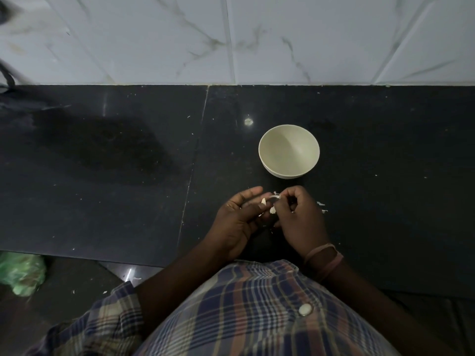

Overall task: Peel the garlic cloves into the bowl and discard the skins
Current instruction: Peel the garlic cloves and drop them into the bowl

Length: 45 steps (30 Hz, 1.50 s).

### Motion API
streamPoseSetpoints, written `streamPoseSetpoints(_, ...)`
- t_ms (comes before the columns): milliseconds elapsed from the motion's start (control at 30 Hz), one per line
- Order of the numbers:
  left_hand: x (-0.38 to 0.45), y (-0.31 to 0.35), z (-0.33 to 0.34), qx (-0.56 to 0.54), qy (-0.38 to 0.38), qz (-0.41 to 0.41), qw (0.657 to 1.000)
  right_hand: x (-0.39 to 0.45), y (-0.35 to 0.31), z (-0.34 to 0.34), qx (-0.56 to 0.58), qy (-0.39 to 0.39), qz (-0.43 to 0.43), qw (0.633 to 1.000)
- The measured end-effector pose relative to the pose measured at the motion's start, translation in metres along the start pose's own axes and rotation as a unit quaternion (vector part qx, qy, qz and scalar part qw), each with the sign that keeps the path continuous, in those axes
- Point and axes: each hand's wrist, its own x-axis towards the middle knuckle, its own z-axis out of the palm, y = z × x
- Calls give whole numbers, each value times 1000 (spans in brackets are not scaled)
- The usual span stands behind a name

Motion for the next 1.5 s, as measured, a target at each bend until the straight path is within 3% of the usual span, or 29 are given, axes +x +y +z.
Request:
streamPoseSetpoints(433,3,-3,-9,5,17,30,999,0,7,8,-145,-6,-73,987)
streamPoseSetpoints(767,2,-2,-9,10,31,61,998,-1,-6,8,-72,-8,-101,992)
streamPoseSetpoints(967,4,-1,-10,53,42,89,994,0,-10,9,-27,-14,-71,997)
streamPoseSetpoints(1200,2,1,-10,139,48,127,981,1,-10,11,29,-28,-23,999)
streamPoseSetpoints(1500,-2,10,-7,277,52,189,941,2,-14,4,49,-63,-17,997)
